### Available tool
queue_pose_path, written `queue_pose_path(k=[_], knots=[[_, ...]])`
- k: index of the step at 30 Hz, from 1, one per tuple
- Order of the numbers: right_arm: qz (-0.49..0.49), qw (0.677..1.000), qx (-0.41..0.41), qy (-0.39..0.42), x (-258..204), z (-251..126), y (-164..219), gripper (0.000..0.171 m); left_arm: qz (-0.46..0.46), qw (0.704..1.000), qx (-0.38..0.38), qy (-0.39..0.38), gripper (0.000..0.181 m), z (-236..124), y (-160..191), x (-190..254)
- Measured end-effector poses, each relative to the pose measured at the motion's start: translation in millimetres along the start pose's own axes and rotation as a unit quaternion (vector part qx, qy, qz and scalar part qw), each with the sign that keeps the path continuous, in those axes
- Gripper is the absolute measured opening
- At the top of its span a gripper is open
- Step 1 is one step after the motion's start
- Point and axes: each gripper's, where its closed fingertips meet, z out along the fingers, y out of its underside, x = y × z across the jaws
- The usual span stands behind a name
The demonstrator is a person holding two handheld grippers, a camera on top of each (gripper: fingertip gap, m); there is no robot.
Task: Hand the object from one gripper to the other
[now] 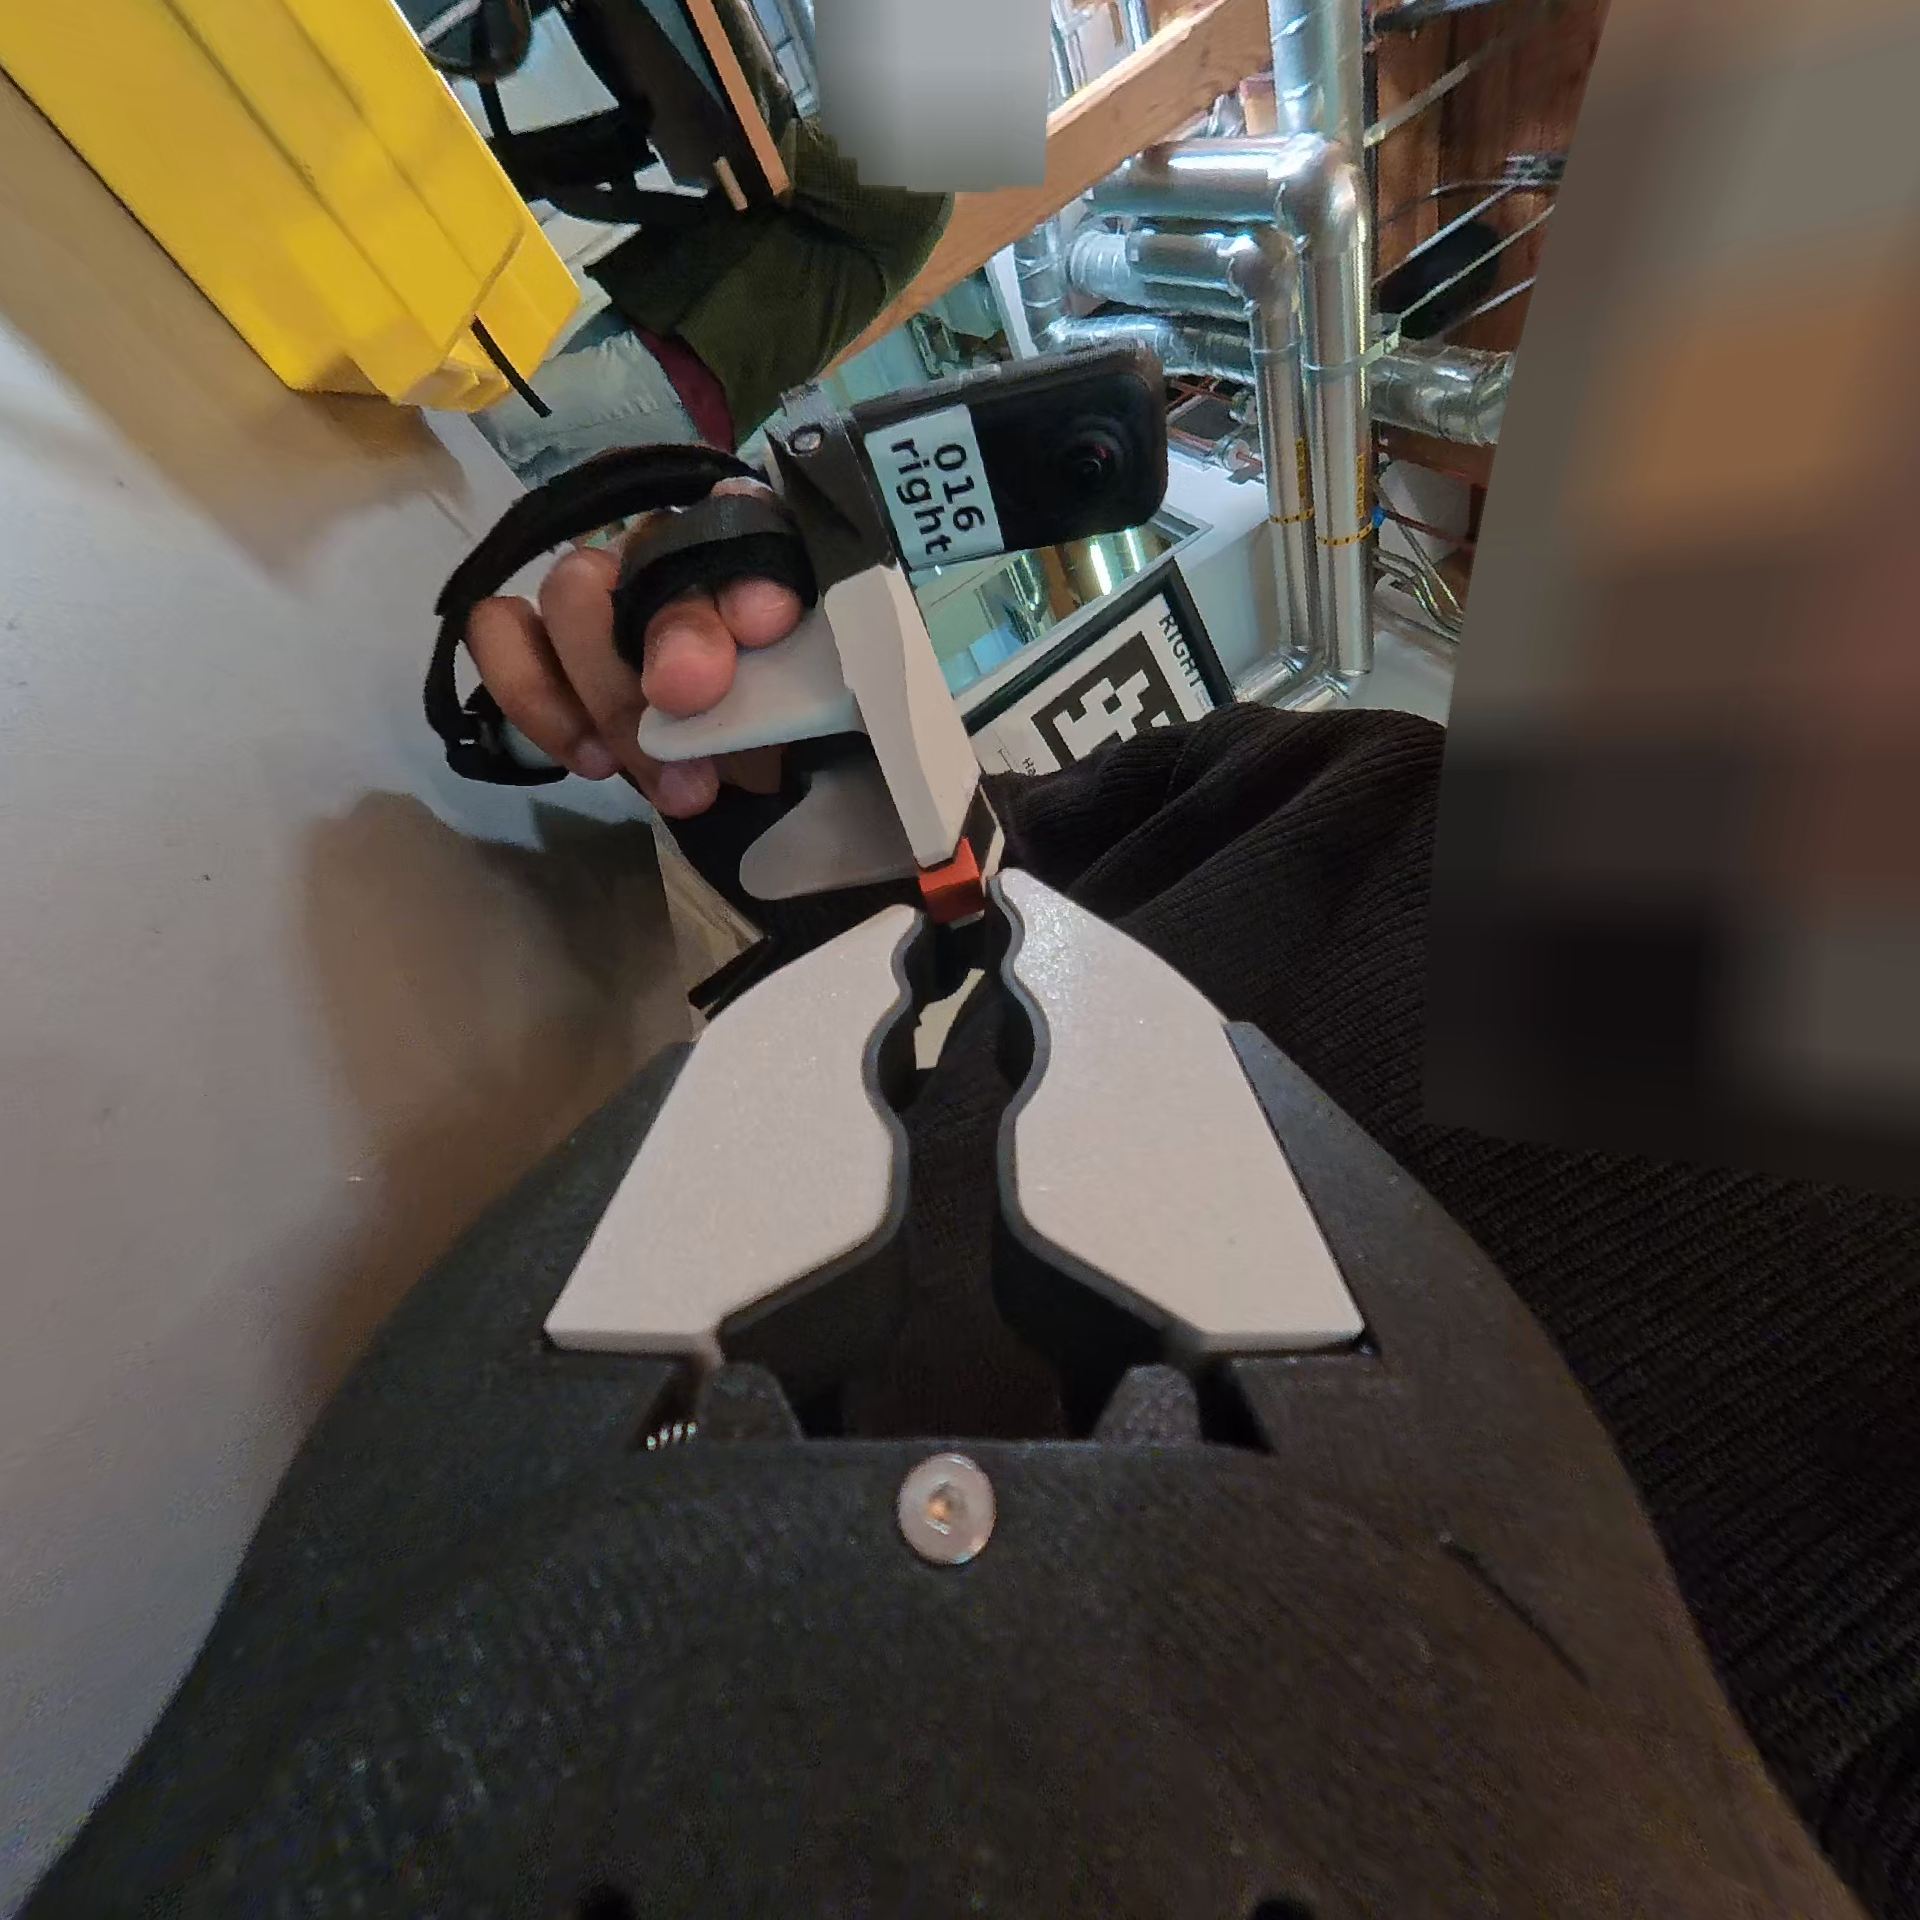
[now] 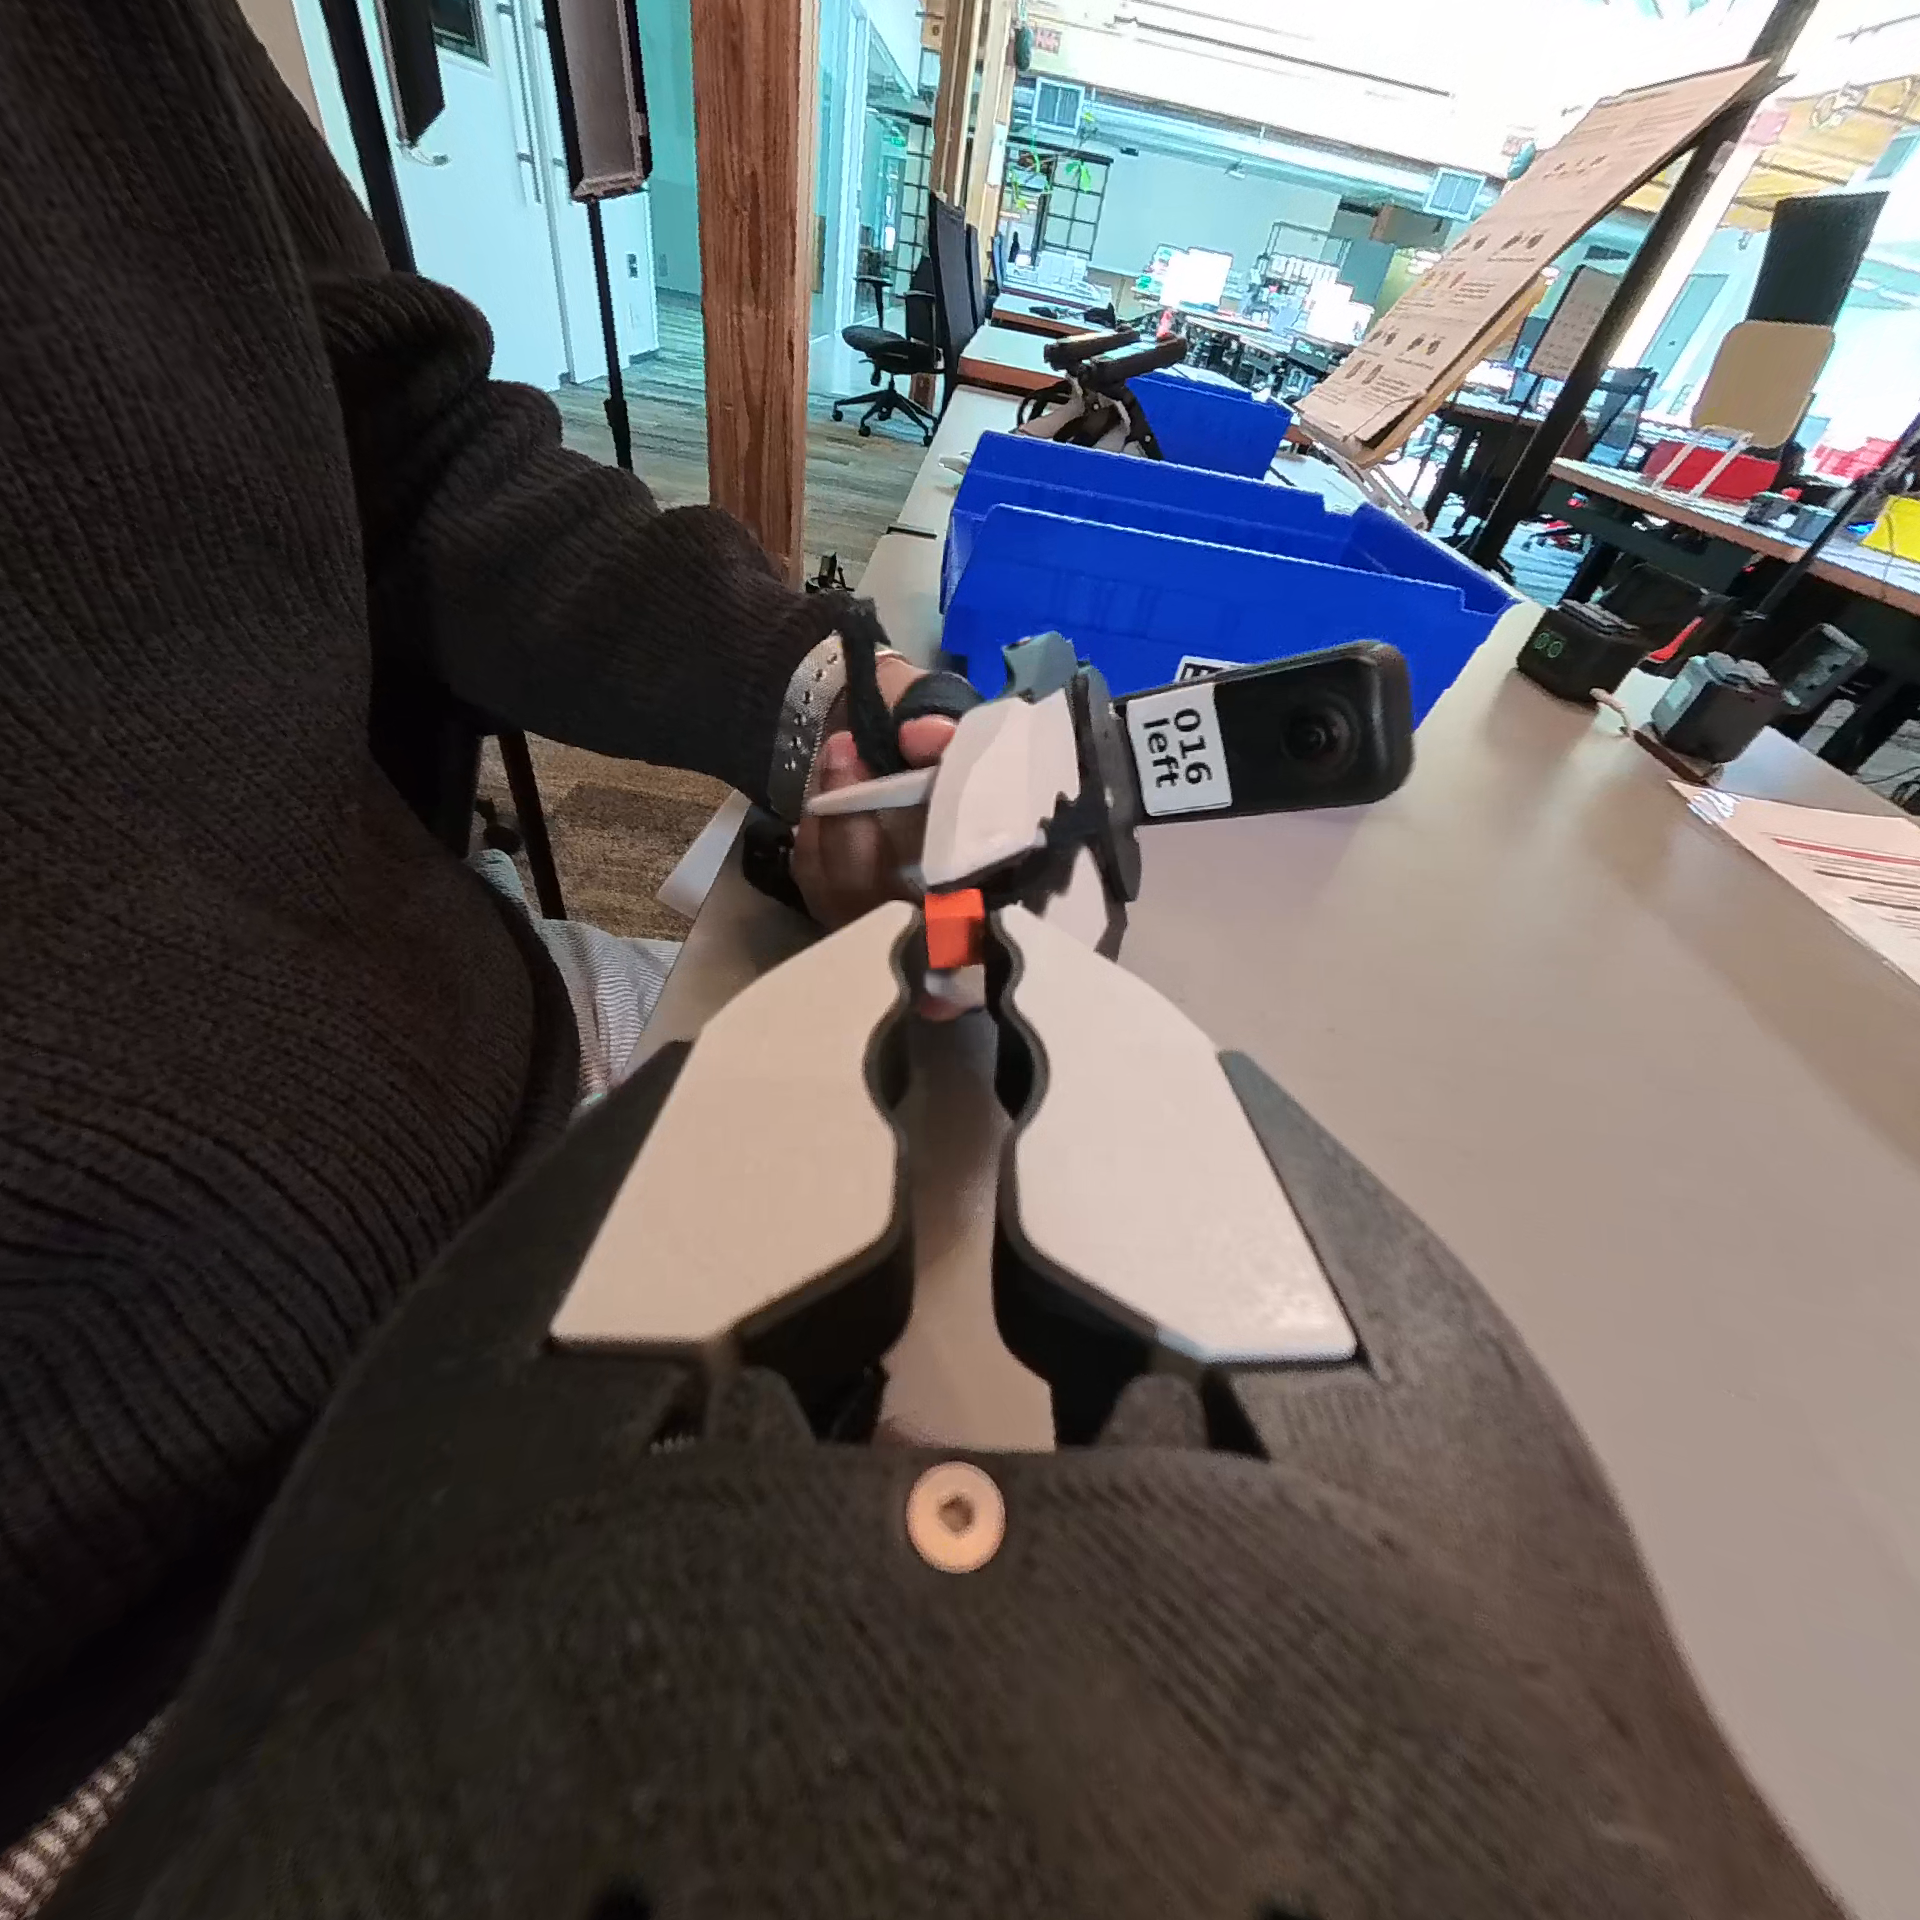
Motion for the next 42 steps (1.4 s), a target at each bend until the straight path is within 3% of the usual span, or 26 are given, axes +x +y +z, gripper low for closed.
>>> queue_pose_path(k=[4, 8, 14, 16, 21, 23, 34, 40, 42], knots=[[0.015, 1.000, 0.001, 0.026, 11, -4, 0, 0.010, 0.005, 0.997, 0.051, -0.063, 0.045, -9, -15, -18], [0.113, 0.993, 0.004, 0.035, 22, -8, 4, 0.010, 0.094, 0.979, 0.108, -0.146, 0.049, -24, -38, -25], [0.313, 0.945, 0.091, 0.005, 37, -18, -8, 0.010, 0.265, 0.930, 0.085, -0.239, 0.050, -21, -42, -22], [0.353, 0.930, 0.104, -0.001, 41, -20, -7, 0.010, 0.336, 0.899, 0.069, -0.273, 0.048, -19, -42, -21], [0.460, 0.879, 0.110, -0.052, 39, -17, 0, 0.010, 0.520, 0.776, 0.024, -0.357, 0.044, -13, -40, -18], [0.495, 0.859, 0.111, -0.070, 37, -15, 2, 0.010, 0.556, 0.746, 0.009, -0.367, 0.037, -9, -37, -19], [0.587, 0.794, 0.090, -0.133, 24, -5, 12, 0.011, 0.597, 0.711, -0.042, -0.369, 0.018, -1, -23, -27], [0.588, 0.790, 0.094, -0.142, 22, -5, 11, 0.011, 0.590, 0.716, -0.048, -0.369, 0.012, -1, -23, -27], [0.584, 0.793, 0.107, -0.137, 26, -5, 10, 0.021, 0.587, 0.720, -0.042, -0.369, 0.011, -1, -24, -25]])
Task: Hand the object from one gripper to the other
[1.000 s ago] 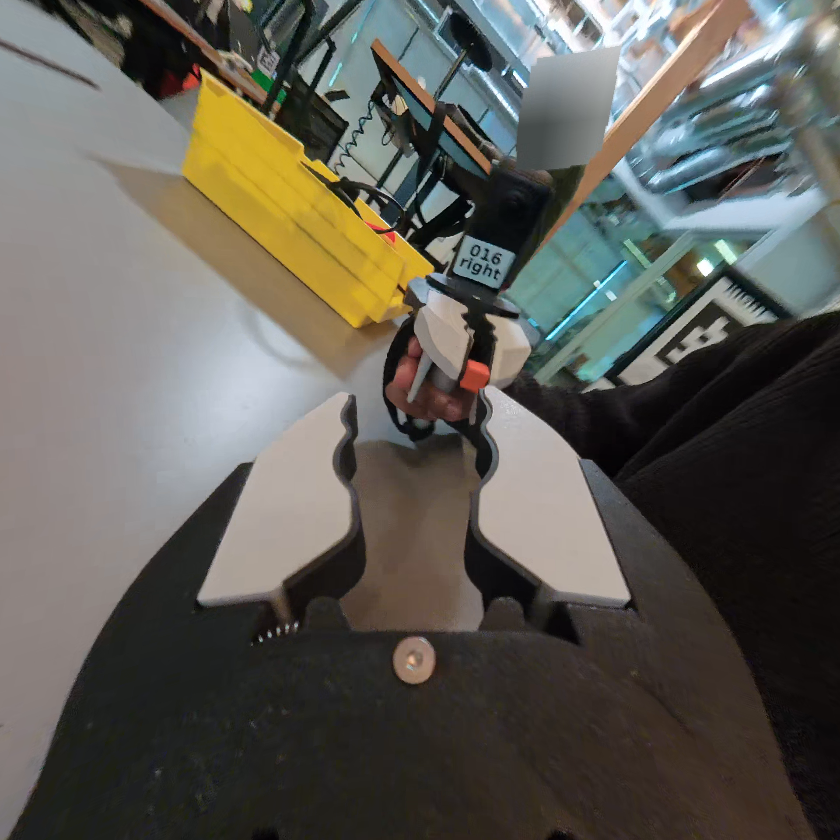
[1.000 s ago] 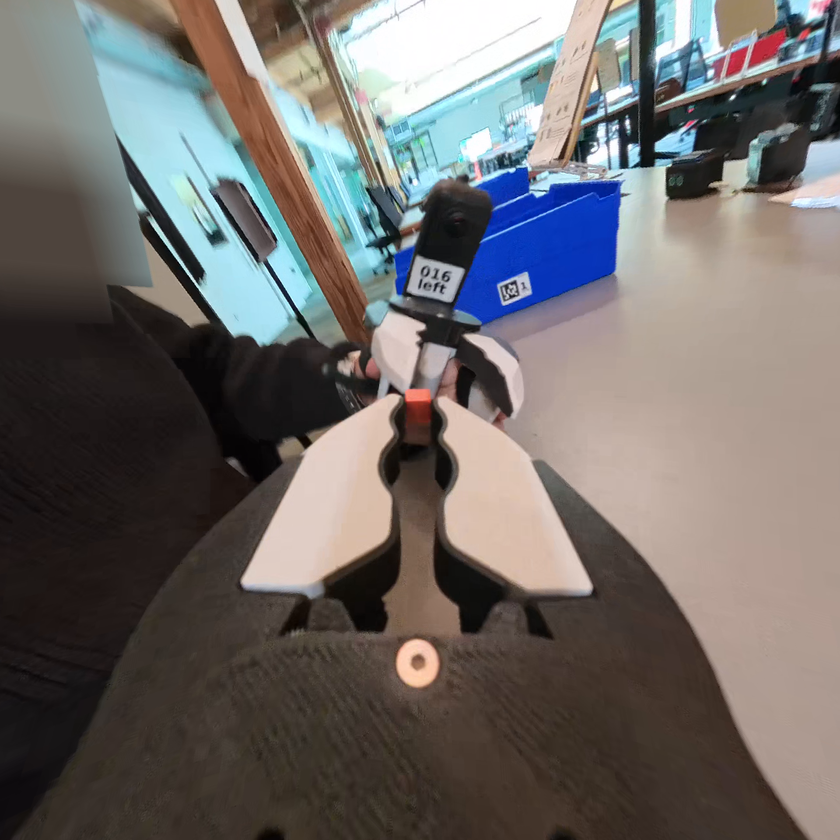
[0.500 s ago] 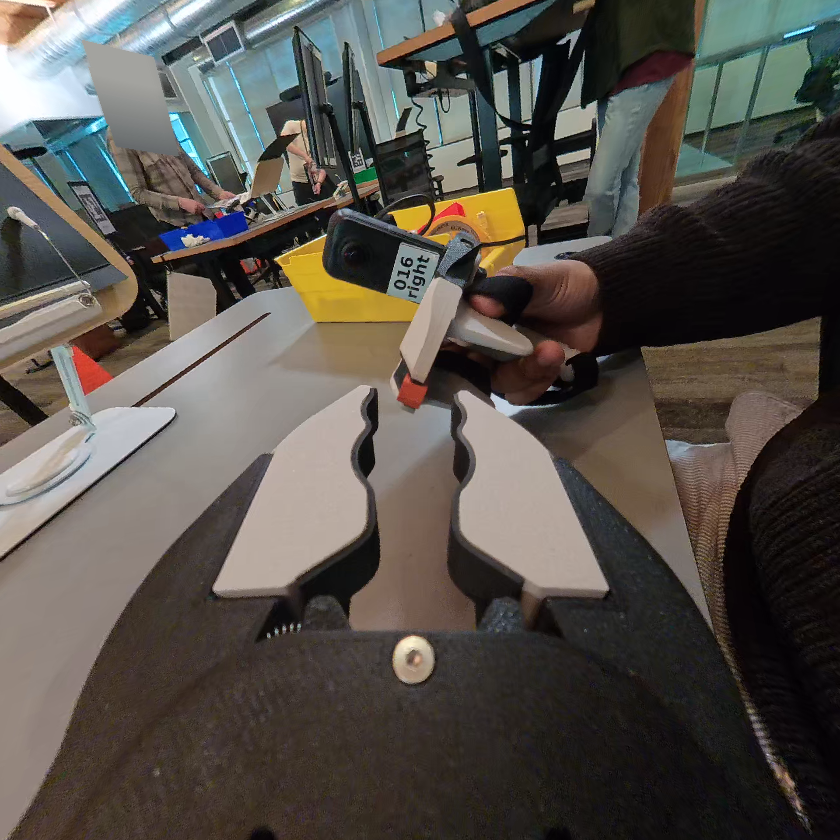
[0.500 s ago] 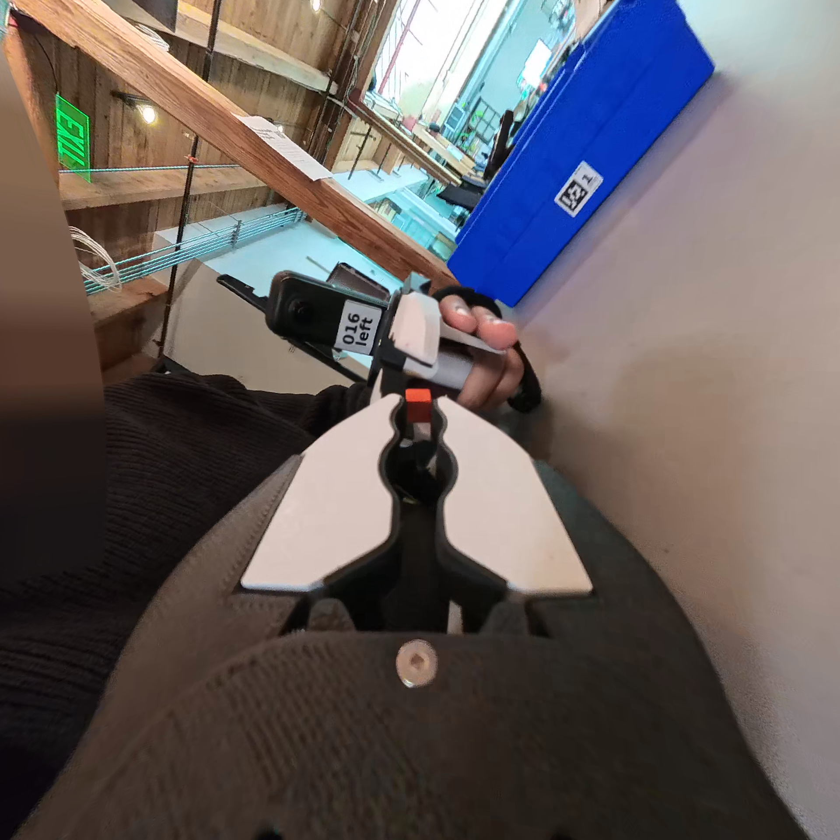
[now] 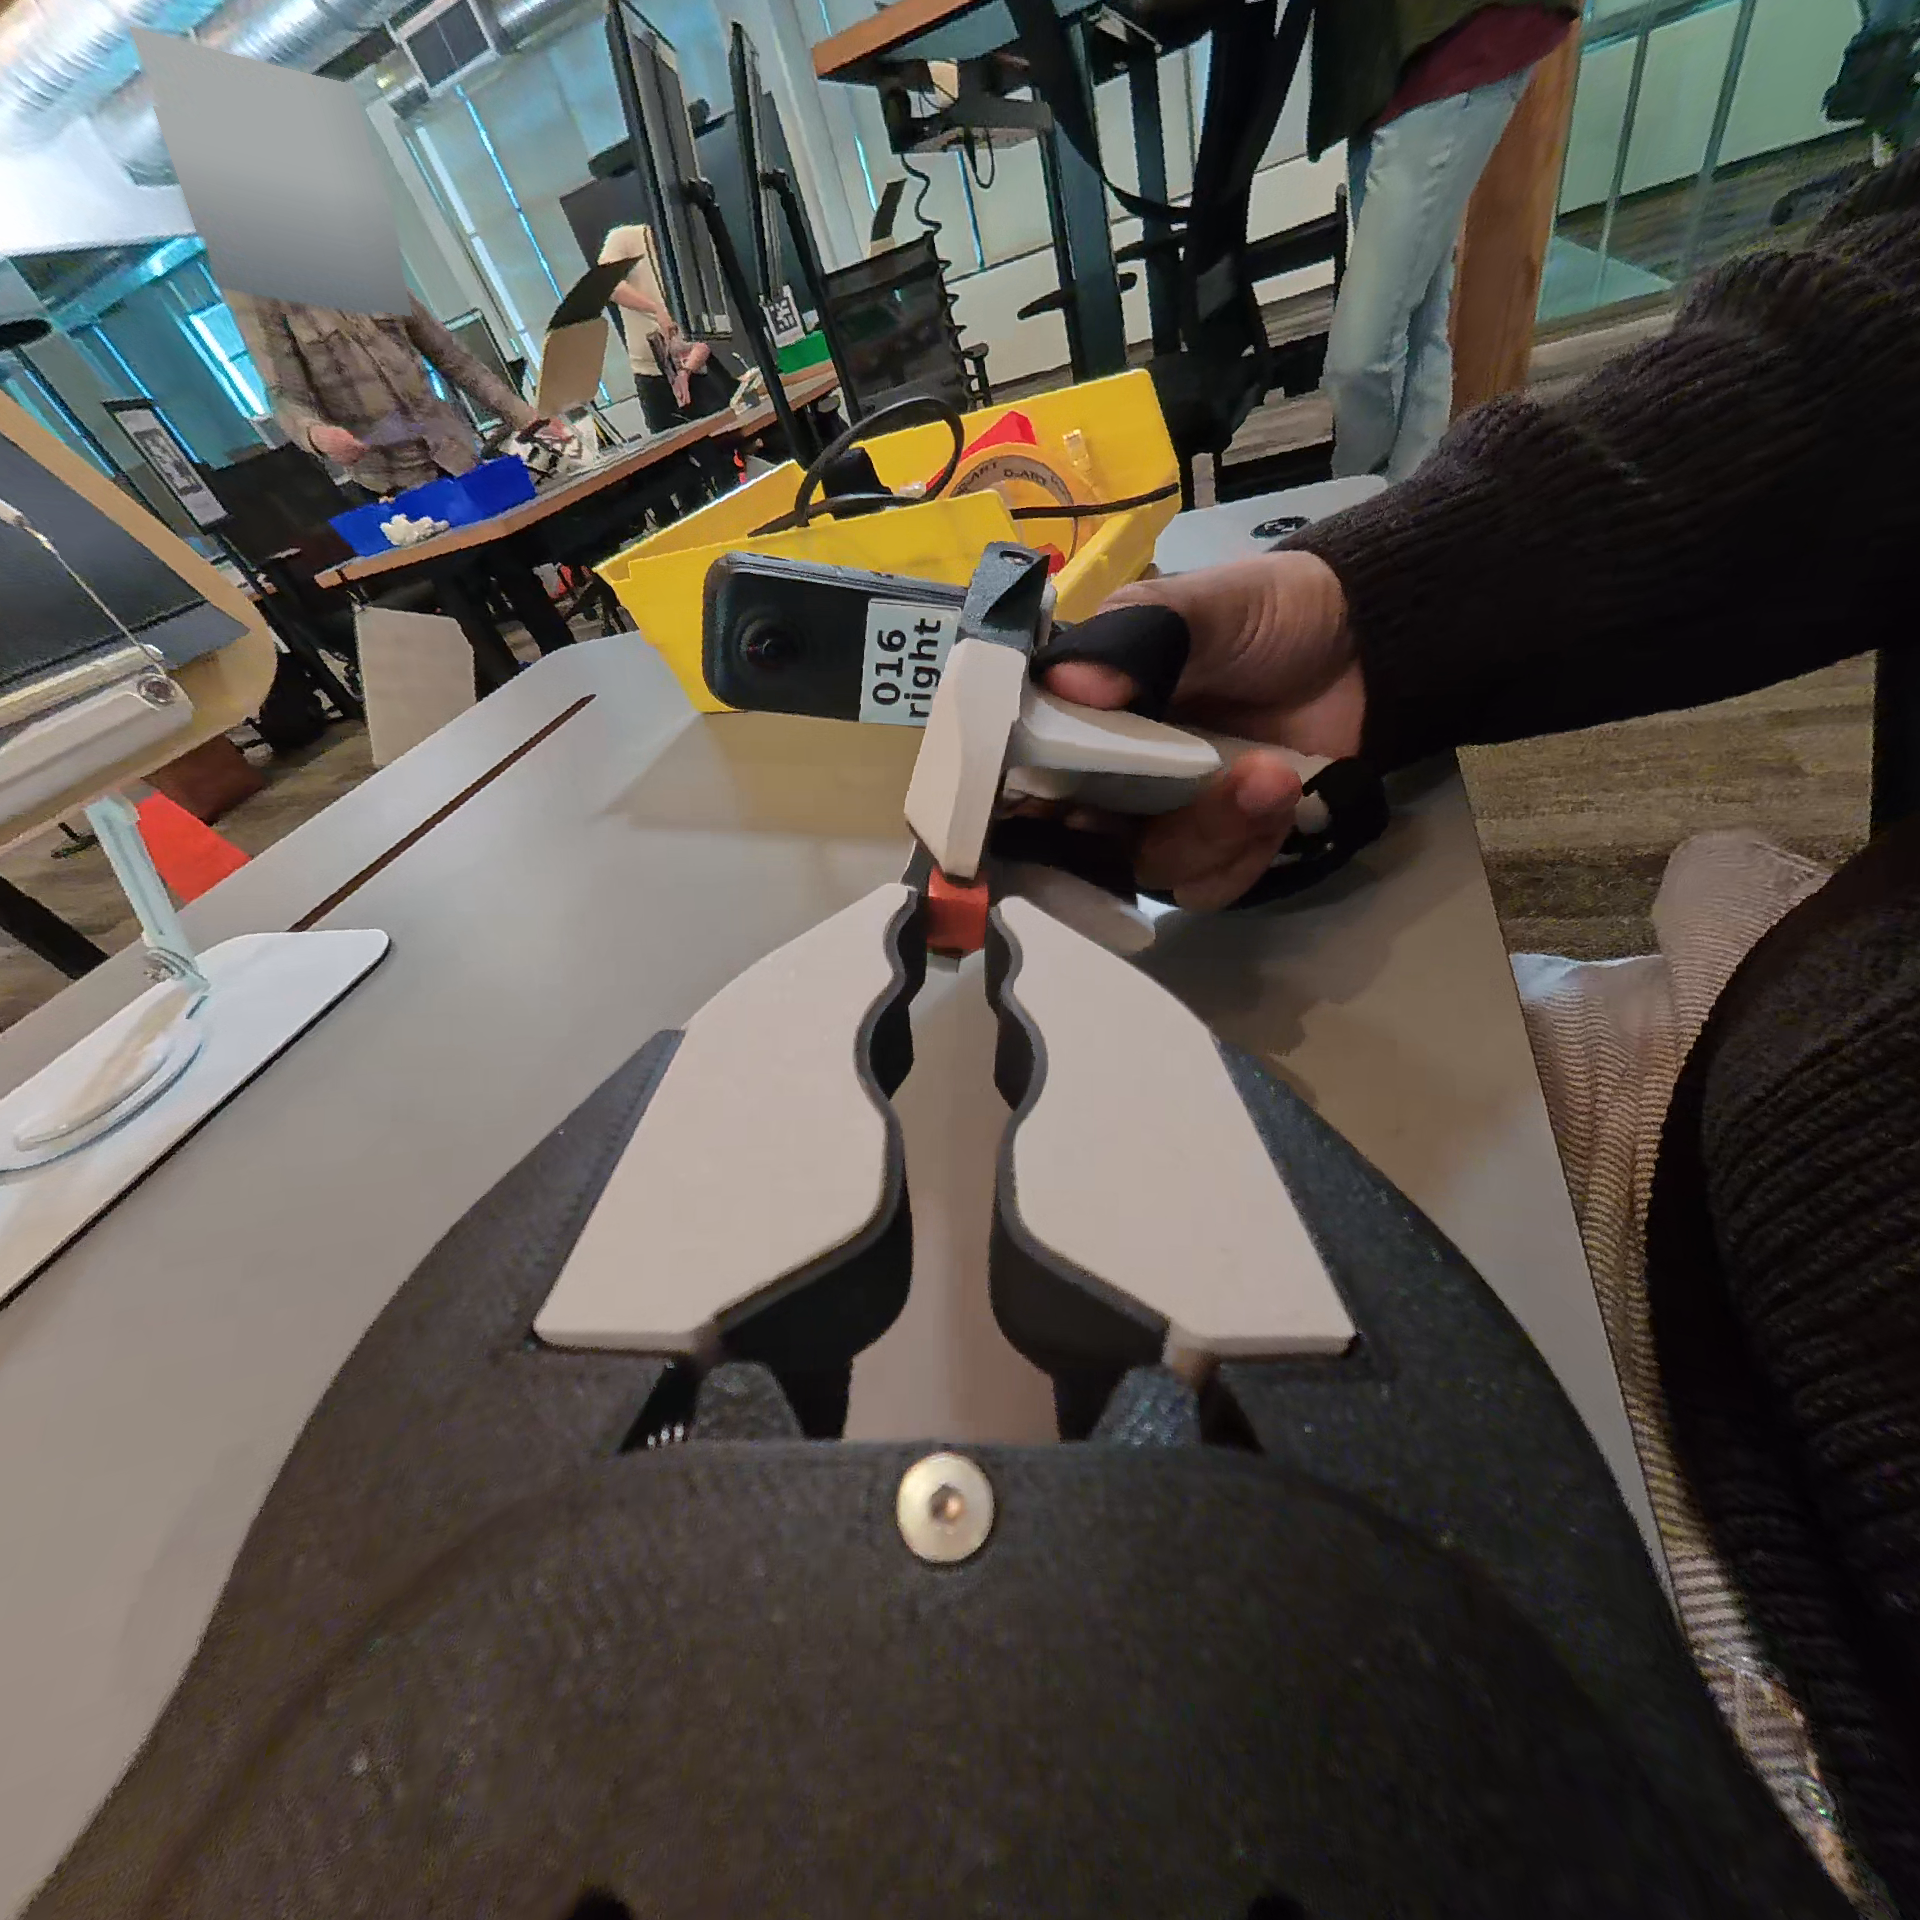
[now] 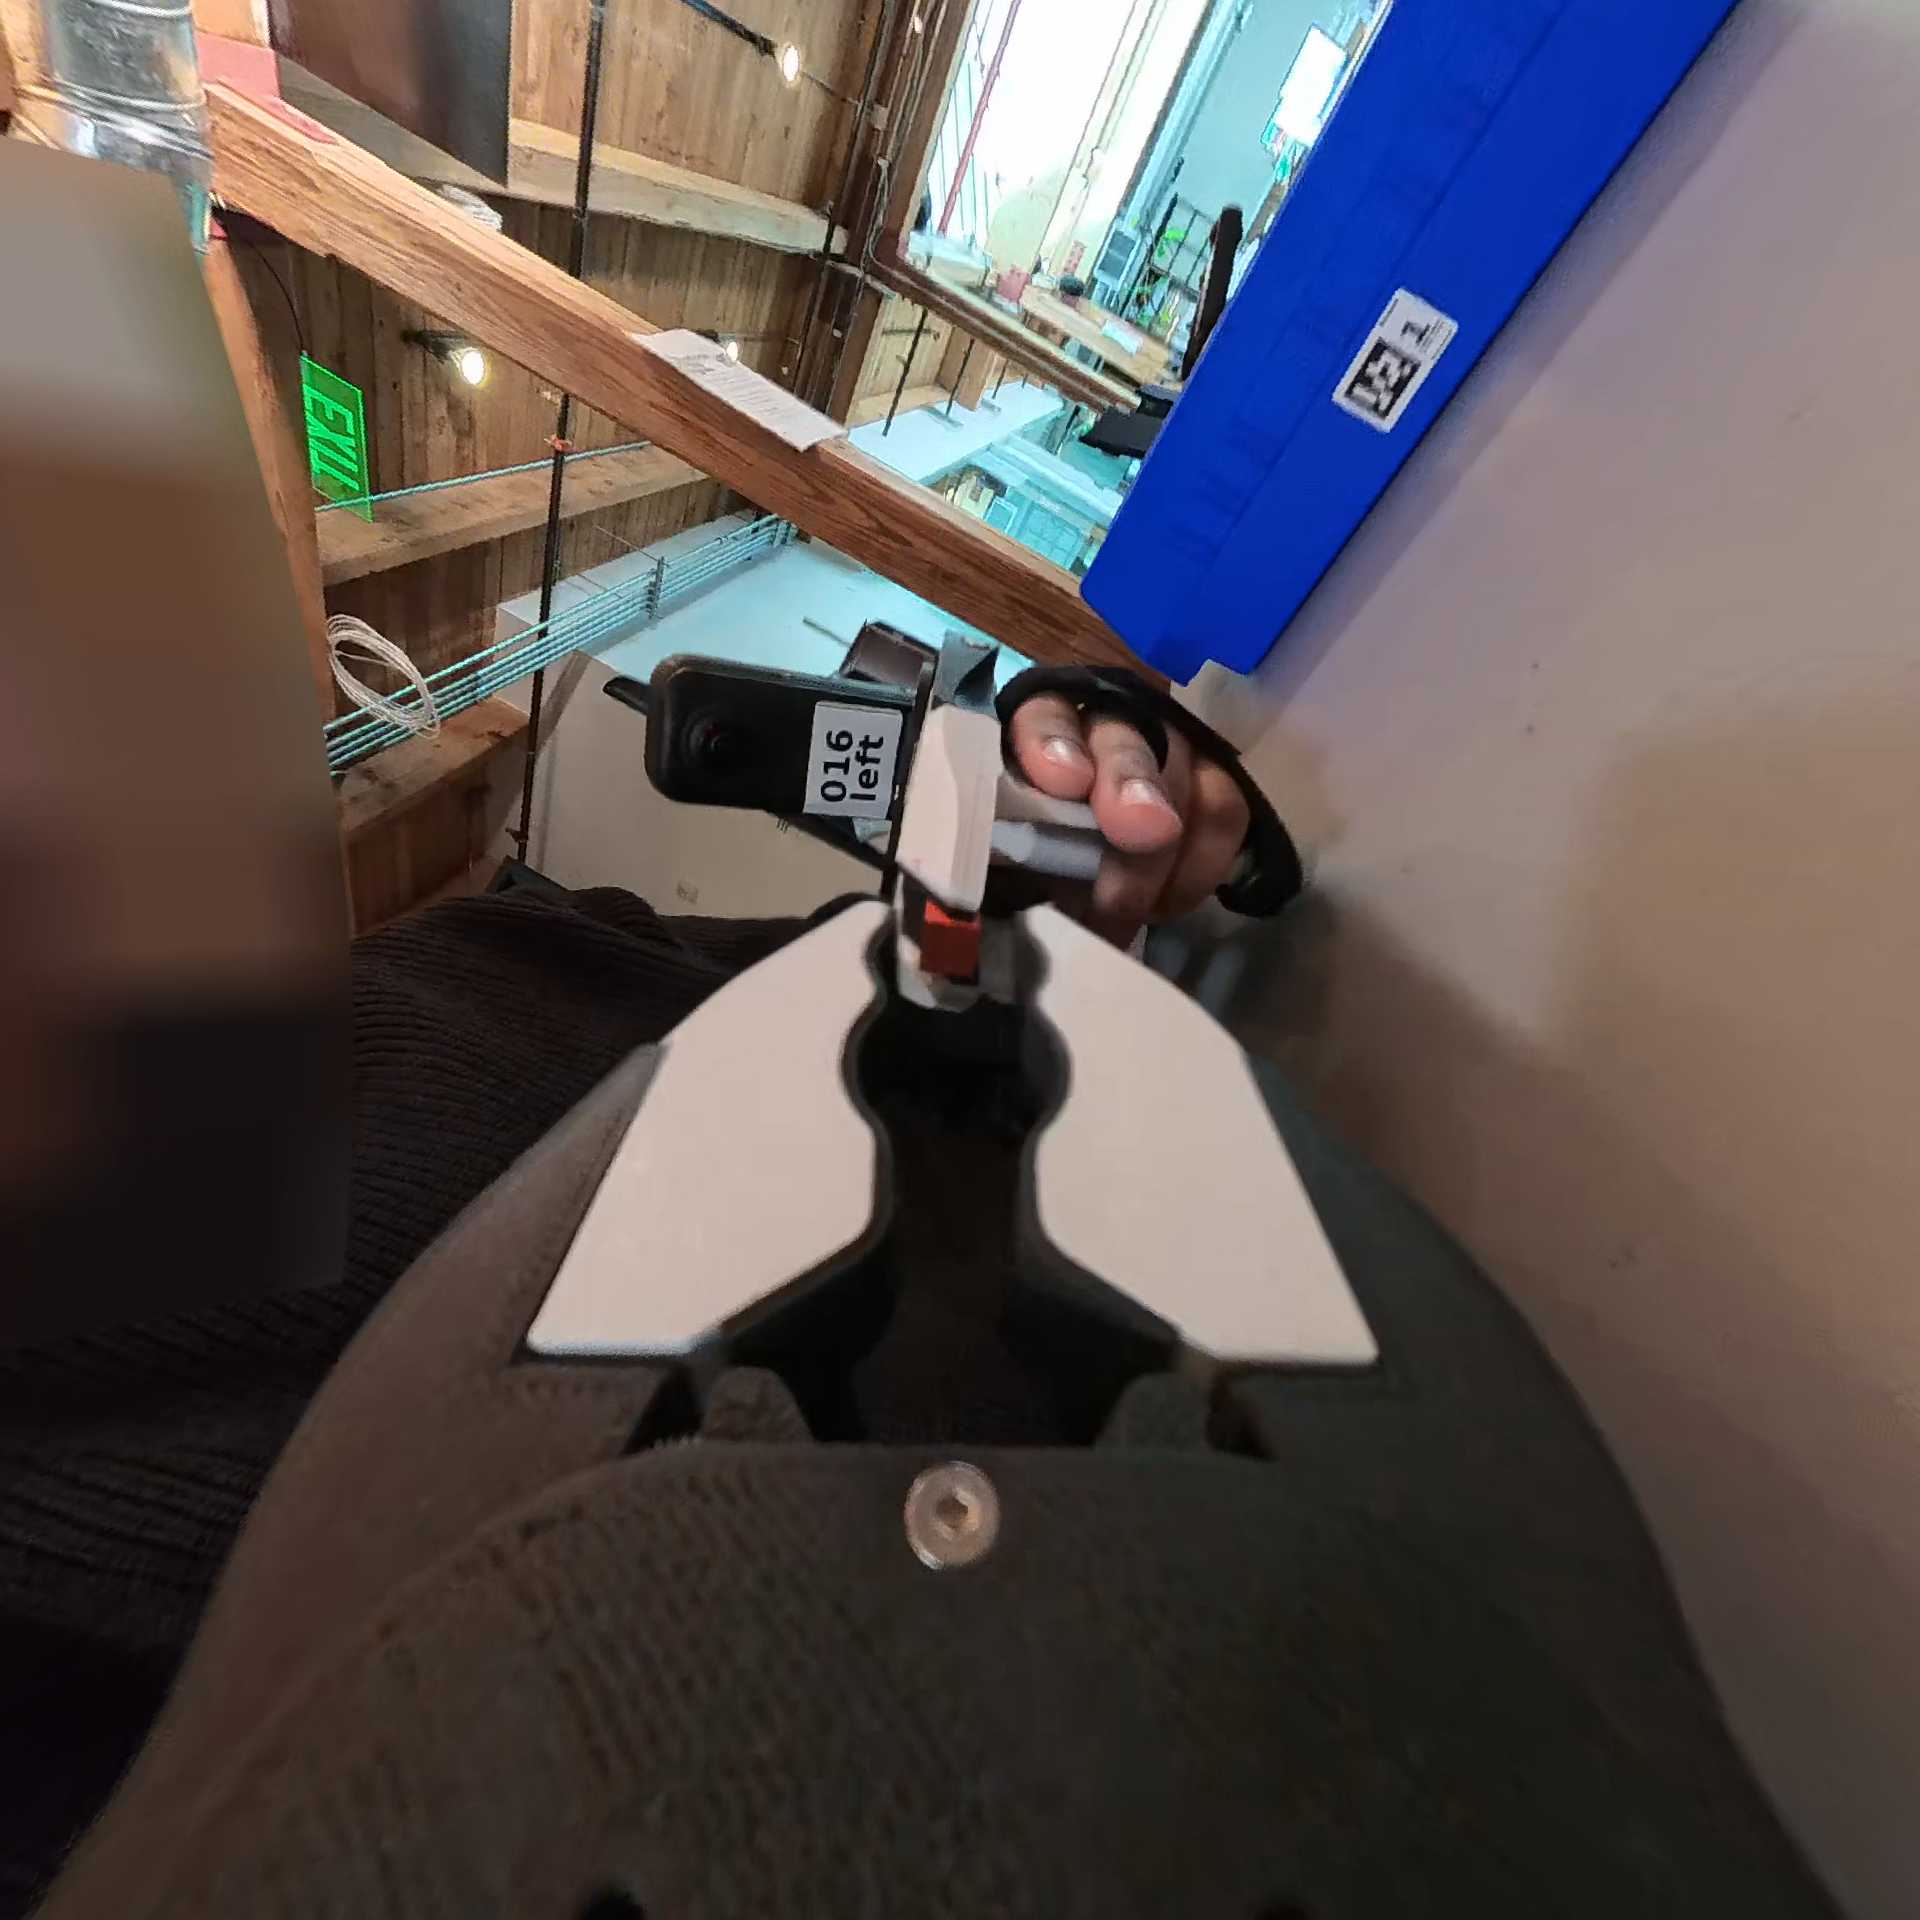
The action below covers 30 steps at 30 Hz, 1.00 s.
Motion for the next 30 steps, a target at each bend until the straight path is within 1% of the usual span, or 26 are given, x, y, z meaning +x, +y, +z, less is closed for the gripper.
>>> queue_pose_path(k=[2, 3, 6, 8, 10, 12, 14, 16, 20, 25, 28, 30], knots=[[-0.009, 1.000, 0.027, 0.006, 2, -2, -7, 0.040, -0.007, 1.000, 0.003, -0.007, 0.011, 0, -1, -3], [-0.015, 0.999, 0.042, 0.009, 2, -4, -12, 0.045, -0.010, 1.000, 0.003, -0.014, 0.011, -1, -1, -6], [-0.049, 0.995, 0.078, 0.041, 5, -12, -25, 0.047, -0.020, 0.999, -0.001, -0.031, 0.011, -3, 0, -13], [-0.100, 0.986, 0.083, 0.108, 13, -18, -30, 0.044, -0.025, 0.999, -0.013, -0.044, 0.011, -3, 4, -18], [-0.170, 0.961, 0.064, 0.210, 27, -26, -31, 0.040, -0.015, 0.995, -0.061, -0.080, 0.010, -3, 15, -29], [-0.239, 0.924, 0.029, 0.298, 35, -31, -30, 0.033, 0.029, 0.982, -0.129, -0.134, 0.010, -6, 29, -42], [-0.289, 0.894, 0.012, 0.342, 35, -30, -30, 0.031, 0.092, 0.965, -0.180, -0.165, 0.010, -7, 36, -45], [-0.305, 0.885, 0.006, 0.352, 33, -25, -28, 0.029, 0.137, 0.952, -0.214, -0.169, 0.011, -3, 40, -40], [-0.298, 0.886, -0.016, 0.354, 37, -16, -19, 0.027, 0.197, 0.930, -0.255, -0.176, 0.011, 3, 42, -30], [-0.308, 0.877, -0.039, 0.366, 41, -12, -12, 0.023, 0.207, 0.925, -0.264, -0.177, 0.010, 6, 40, -25], [-0.311, 0.876, -0.042, 0.366, 41, -11, -11, 0.011, 0.208, 0.925, -0.263, -0.177, 0.010, 7, 39, -24], [-0.314, 0.875, -0.042, 0.366, 40, -11, -11, 0.011, 0.210, 0.925, -0.262, -0.177, 0.010, 7, 39, -24]])
